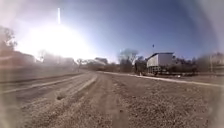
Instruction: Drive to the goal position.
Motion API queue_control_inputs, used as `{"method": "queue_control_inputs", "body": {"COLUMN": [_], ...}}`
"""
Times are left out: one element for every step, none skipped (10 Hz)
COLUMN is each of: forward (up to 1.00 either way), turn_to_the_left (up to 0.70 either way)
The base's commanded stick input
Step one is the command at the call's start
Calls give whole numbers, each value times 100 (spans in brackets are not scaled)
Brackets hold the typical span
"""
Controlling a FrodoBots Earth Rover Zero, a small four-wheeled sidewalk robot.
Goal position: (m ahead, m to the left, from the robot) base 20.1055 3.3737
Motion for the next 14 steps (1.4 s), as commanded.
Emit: {"method": "queue_control_inputs", "body": {"forward": [50, 50, 50, 50, 50, 50, 50, 50, 50, 50, 50, 50, 50, 50], "turn_to_the_left": [0, 0, 0, 0, 0, 0, 0, 0, 0, 0, 0, 0, 0, 0]}}
